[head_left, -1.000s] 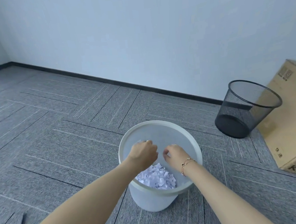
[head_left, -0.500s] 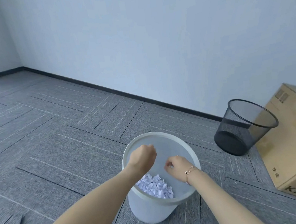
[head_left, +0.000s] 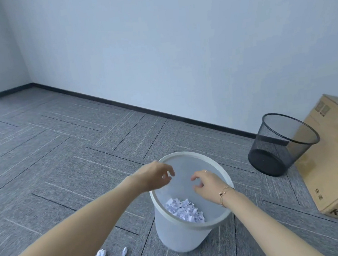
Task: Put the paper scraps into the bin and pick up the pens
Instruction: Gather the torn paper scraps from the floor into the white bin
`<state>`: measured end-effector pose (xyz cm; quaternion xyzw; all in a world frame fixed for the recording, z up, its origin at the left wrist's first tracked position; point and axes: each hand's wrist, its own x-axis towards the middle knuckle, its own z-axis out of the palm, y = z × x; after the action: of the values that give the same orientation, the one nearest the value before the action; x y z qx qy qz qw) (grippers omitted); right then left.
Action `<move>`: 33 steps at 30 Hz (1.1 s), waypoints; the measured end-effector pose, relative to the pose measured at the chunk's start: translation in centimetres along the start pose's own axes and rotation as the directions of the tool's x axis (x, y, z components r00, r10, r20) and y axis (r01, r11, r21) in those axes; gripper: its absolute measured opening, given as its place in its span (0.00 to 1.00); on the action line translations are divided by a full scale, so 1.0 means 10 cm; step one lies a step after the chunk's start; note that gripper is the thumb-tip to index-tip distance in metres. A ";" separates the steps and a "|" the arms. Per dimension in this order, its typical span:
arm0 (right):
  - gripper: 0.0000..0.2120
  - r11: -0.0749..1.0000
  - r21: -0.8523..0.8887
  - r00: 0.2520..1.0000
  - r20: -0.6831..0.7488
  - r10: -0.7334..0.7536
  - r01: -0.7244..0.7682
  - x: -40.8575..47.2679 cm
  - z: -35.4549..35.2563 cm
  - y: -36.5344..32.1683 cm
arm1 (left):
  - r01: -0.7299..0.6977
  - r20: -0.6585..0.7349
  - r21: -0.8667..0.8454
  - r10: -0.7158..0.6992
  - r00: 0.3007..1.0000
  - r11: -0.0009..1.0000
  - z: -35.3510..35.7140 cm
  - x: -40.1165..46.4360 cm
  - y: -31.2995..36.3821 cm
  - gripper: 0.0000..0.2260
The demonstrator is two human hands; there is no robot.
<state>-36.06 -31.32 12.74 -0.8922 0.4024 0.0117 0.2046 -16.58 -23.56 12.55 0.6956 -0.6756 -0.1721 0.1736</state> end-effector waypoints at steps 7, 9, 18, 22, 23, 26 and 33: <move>0.18 0.956 0.090 0.958 -0.104 -0.268 0.278 0.15 0.16 -0.91 | 0.156 -0.036 0.091 -0.153 0.988 0.984 -0.56 -0.74 -0.79 0.18; 0.19 0.939 0.080 0.942 -0.067 -0.330 0.334 0.21 0.32 -1.16 | 0.240 0.040 0.103 -0.245 0.969 0.965 -0.54 -1.02 -1.05 0.21; 0.19 0.909 -0.077 0.905 0.158 -0.394 0.409 0.36 1.09 -1.70 | 0.414 0.075 0.023 -0.415 0.907 0.910 -0.02 -1.98 -1.76 0.17; 0.18 0.906 -0.098 0.895 0.230 -0.382 0.412 0.42 1.50 -1.68 | 0.472 0.106 0.053 -0.475 0.874 0.880 0.32 -2.18 -2.01 0.19; 0.18 0.908 -0.098 0.894 0.249 -0.373 0.406 0.43 1.61 -1.65 | 0.495 0.116 0.060 -0.498 0.859 0.867 0.42 -2.22 -2.05 0.20; 0.18 0.915 -0.107 0.891 0.298 -0.343 0.388 0.46 1.93 -1.52 | 0.549 0.140 0.070 -0.553 0.822 0.833 0.71 -2.29 -2.14 0.24; 0.22 0.952 -0.119 0.882 0.423 -0.207 0.281 0.45 2.62 -1.23 | 0.592 0.191 0.134 -0.607 0.771 0.794 1.35 -2.40 -2.32 0.31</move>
<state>-20.35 -17.48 -7.75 -0.9285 0.2326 0.2061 0.2034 -3.23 0.98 -10.19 0.8559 -0.4389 -0.2734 0.0090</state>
